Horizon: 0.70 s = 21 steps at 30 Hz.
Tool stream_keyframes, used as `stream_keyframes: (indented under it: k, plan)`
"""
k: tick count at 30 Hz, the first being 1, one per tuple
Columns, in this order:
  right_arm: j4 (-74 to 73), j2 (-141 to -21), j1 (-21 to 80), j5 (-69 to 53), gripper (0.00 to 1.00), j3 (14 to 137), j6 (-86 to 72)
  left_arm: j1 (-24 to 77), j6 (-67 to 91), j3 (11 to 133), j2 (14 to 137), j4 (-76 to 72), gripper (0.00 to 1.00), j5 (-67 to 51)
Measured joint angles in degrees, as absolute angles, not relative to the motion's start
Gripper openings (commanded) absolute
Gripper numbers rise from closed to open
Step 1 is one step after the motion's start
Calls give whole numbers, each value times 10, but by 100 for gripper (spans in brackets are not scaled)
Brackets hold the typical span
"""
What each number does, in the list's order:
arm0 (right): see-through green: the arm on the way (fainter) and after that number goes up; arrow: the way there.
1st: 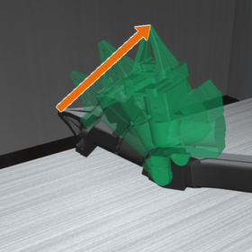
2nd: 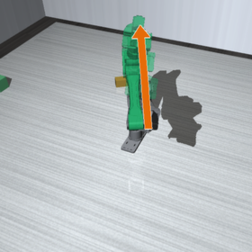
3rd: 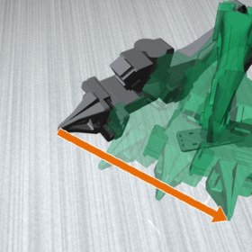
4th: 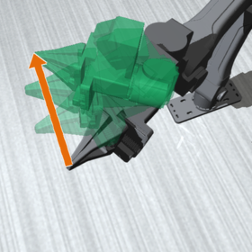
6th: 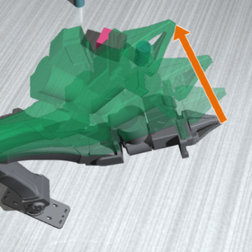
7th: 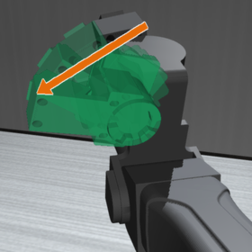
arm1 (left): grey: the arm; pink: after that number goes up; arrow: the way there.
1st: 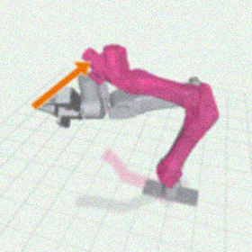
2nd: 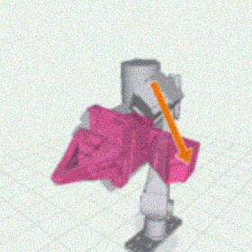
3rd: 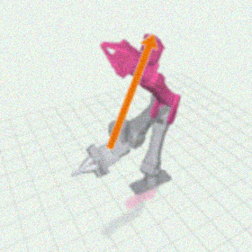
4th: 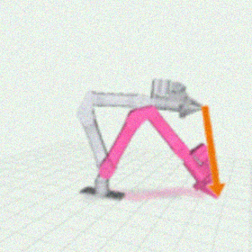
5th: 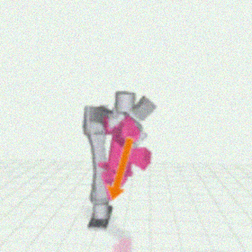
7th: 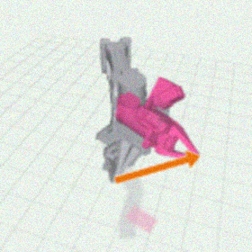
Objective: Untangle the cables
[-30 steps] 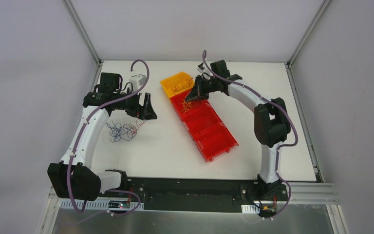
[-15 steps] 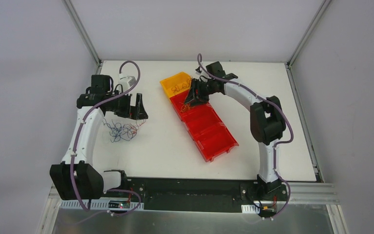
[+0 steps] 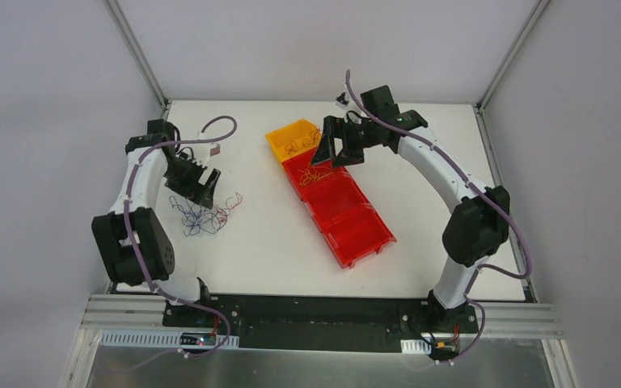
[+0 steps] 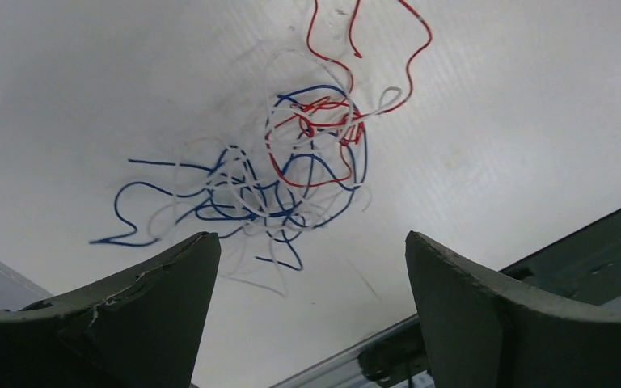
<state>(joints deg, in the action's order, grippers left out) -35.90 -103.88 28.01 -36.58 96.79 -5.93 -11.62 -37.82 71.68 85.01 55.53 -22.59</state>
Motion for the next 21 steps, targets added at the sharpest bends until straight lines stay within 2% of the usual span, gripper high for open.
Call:
stream_keyframes:
  k: [6,7,11,16,21]
  plan:
    - [-386,-1007,280,-373,93,967,-49,-116,-476,770,989,556,56,-193]
    - [-387,-1005,280,-376,92,967,-49,-116,-481,776,1010,555,47,-192]
    - [-389,-994,280,-387,85,955,-49,-116,-492,786,1048,552,1,-199]
    - [-384,-986,284,-397,81,936,-59,-116,-456,789,1010,561,0,-247]
    - [-344,-987,308,-399,82,935,-95,-116,-350,791,903,579,0,-345]
